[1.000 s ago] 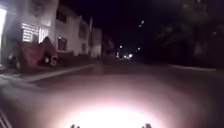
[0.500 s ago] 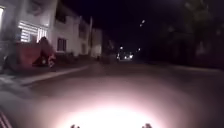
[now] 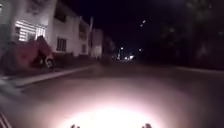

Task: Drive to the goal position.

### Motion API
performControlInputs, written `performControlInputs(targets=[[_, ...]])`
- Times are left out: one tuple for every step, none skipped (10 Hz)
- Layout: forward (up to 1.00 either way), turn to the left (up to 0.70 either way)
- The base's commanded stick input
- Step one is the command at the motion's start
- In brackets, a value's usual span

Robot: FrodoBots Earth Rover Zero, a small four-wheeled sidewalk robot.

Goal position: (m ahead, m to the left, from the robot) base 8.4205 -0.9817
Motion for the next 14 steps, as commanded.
performControlInputs(targets=[[0.5,-0.39],[0.5,0.0],[0.5,0.0],[0.5,0.0],[0.5,0.0],[0.5,0.0],[0.5,0.0],[0.5,0.0],[0.5,-0.1],[0.5,-0.33],[0.5,-0.49],[0.5,-0.29],[0.5,-0.16],[0.5,-0.11]])
